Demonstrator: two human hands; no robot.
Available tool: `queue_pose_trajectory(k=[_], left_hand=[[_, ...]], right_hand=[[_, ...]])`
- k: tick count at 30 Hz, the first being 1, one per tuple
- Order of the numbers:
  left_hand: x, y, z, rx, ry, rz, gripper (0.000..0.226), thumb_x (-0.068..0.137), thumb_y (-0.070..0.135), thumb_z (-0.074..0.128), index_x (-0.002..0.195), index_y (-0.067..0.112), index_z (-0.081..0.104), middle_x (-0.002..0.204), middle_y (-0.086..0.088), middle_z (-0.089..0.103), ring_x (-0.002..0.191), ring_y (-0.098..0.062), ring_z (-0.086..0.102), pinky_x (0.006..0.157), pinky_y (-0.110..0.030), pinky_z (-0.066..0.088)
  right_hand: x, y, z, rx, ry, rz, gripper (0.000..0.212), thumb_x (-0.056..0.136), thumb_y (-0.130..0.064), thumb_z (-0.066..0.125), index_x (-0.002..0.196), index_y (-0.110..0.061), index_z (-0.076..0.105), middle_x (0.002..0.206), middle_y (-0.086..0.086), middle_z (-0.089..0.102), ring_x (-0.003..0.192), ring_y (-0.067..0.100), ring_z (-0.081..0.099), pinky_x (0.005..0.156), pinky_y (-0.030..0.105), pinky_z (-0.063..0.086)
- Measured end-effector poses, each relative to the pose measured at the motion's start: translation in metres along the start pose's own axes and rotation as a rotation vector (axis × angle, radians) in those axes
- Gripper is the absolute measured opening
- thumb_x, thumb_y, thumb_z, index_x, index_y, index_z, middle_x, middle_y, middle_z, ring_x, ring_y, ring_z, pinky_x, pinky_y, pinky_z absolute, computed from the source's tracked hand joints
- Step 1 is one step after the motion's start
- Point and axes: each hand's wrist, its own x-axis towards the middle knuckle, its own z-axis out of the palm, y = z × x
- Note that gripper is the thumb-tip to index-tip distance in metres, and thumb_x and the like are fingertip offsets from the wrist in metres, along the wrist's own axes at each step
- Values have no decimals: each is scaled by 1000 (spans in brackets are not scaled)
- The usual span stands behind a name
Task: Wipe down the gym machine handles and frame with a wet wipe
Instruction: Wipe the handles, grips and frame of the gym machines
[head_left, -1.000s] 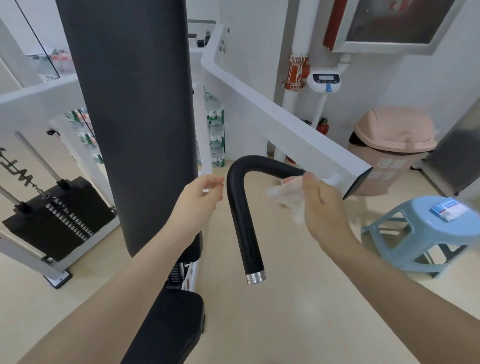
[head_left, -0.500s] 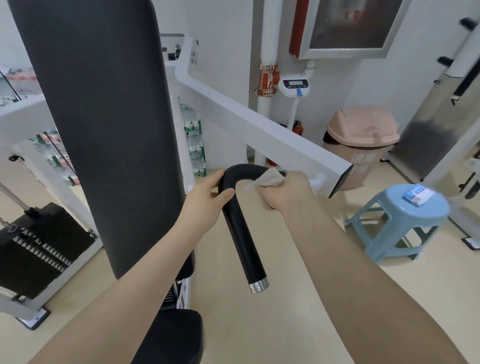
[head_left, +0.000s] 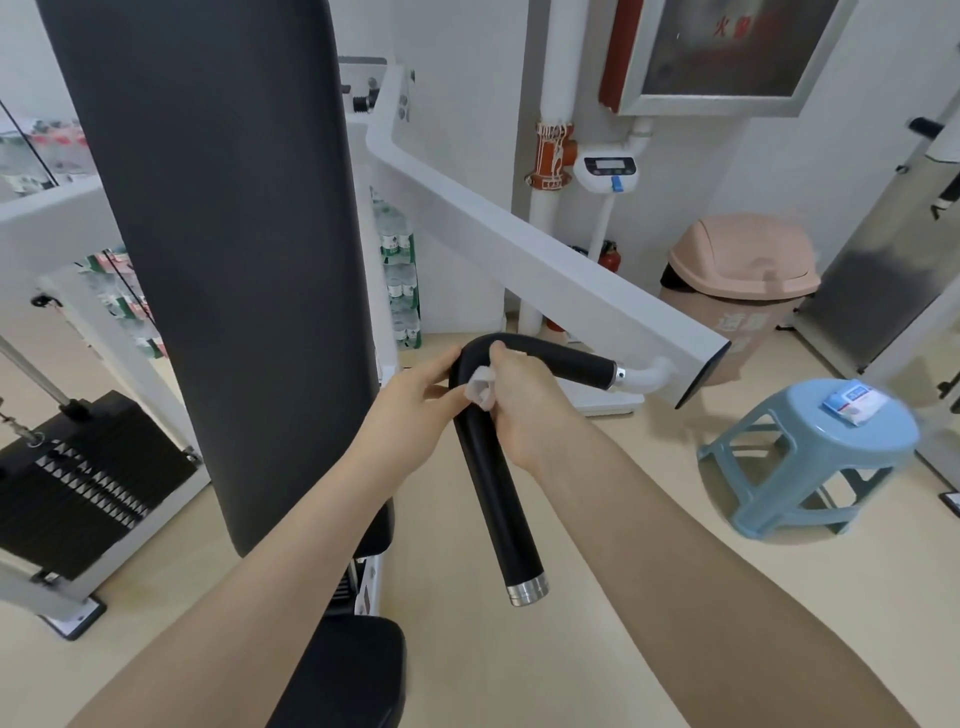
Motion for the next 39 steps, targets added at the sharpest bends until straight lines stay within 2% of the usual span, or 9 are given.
queue_pose_trajectory(k=[3,8,15,19,23,26,32,35,39], left_hand=[[-1,-5,-3,-17,-8,-6,42,93,18,51,106,58,49,97,36,59,87,23,53,75,-6,34],[0,-8,2,-39,66,-31,38,92,21,54,123,42,54,101,8,68,91,-17,63,71,-11,42],[-5,-6,7,-142,113,-52,32,91,20,56,113,43,56,102,20,63,87,9,57,70,-8,34],[-7,-5,6,-186,90,-78,30,91,19,56,103,47,56,98,19,65,89,3,59,70,-14,39],[-10,-11,6,-239,146,-213,33,89,25,59,120,23,51,97,1,67,82,-11,64,68,-23,45],[-22,-17,12,-319,85,-312,38,88,28,61,121,19,48,99,0,66,78,-11,69,70,-23,51],[-35,-23,14,-358,-12,-347,26,88,27,61,111,18,56,92,-2,70,74,-12,70,64,-23,53],[-43,-24,5,-357,0,-343,30,88,30,61,114,18,53,94,-3,70,76,-14,69,63,-23,52],[-67,-32,-3,-336,-17,-330,22,90,27,56,111,21,54,100,-1,68,81,-14,67,70,-25,51]], right_hand=[[-23,10,-10,-340,-69,-40,29,101,-34,31,87,-18,51,74,-1,51,66,12,49,64,25,43],[-25,8,-13,-467,-100,-115,25,101,-36,25,107,-26,48,83,-8,54,74,5,51,59,20,40],[-40,50,-38,-998,-246,-464,48,100,-26,29,144,-13,18,109,16,50,101,28,54,82,34,46],[-27,37,-25,-873,-177,-438,31,101,-22,28,122,-5,44,81,11,53,71,19,52,63,31,43],[-38,48,-37,-968,-231,-476,19,99,-16,32,111,-8,44,77,15,56,67,26,55,65,41,49],[-66,70,-66,-1088,-264,-471,16,98,-15,32,109,-14,44,70,-1,53,63,17,53,58,29,44],[-42,72,-37,-805,-73,-458,23,100,-14,30,114,-9,47,82,2,56,76,22,53,65,31,42],[-55,92,-38,-964,21,-534,47,92,-2,36,138,-12,29,89,-6,43,74,13,41,57,25,35],[-84,133,-47,-1270,219,-642,64,87,4,31,148,-8,14,132,13,45,95,23,49,73,28,38]])
